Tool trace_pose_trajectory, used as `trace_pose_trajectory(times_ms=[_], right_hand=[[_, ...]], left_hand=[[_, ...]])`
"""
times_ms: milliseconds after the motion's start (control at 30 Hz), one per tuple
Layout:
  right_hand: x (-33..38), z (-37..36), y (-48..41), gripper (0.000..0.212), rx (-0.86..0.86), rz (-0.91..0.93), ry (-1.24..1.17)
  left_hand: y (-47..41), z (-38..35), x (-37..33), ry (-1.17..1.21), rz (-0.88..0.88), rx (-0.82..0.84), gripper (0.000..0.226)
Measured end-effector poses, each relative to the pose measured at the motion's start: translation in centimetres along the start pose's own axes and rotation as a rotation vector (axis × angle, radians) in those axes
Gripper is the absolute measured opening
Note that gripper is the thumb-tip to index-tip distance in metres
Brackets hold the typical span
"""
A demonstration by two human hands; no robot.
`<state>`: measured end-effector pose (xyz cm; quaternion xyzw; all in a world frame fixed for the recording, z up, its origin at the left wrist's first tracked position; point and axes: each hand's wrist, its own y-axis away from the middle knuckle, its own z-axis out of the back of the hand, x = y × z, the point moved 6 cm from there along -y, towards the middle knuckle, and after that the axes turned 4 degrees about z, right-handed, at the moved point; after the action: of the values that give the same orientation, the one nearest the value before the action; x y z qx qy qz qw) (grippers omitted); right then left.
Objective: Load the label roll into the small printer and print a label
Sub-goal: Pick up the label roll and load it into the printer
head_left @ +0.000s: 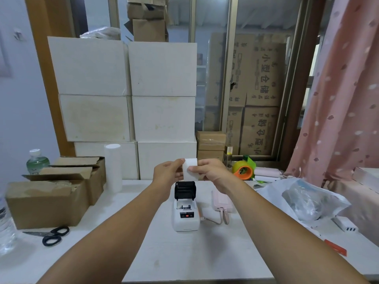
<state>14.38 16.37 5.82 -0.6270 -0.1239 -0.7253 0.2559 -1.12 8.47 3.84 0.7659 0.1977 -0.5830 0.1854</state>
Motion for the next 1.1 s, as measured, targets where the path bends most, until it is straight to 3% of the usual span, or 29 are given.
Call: trace_pose_trajectory(times_ms=[167,267,400,533,667,800,867,1100], right_hand=[[-0.5,0.5,0.4,0.035,0.009,0.046,0.089],[-1.9,1.0,0.9,0.036,0.022,-0.007,0.099],[-3.1,0.7,0.8,0.030,-0.018,-0.093,-0.019],[-3.5,0.7,0.7,0.023,-0.083,-0.193,-0.210],[-3.5,0.5,0.7,0.026,-0.038,-0.230,-0.272],[-3.5,0.1,0.6,0.018,0.003,-0.207,-0.303],[-3.4,0.0,0.8,0.014,0.020,-0.199,-0.272],[-4.2,0.6,1.4,0.034,0.074,-0.272,0.049]], left_hand=[[0.6,-0.4,1.1,-0.066,0.331,0.069,0.042],[1.0,-0.1,1.5,-0.185,0.430,0.091,0.046],[0.7,0.0,1.4,-0.307,0.329,0.043,0.048],[-0.2,-0.2,1.2,-0.214,0.180,0.107,0.042],[0.3,0.0,1.1,-0.071,0.143,0.219,0.033],[0.5,0.2,0.9,-0.068,0.096,0.168,0.028],[0.3,0.4,1.1,-0.072,0.108,0.141,0.031],[0.1,1.3,2.4,-0.160,0.174,0.121,0.029]])
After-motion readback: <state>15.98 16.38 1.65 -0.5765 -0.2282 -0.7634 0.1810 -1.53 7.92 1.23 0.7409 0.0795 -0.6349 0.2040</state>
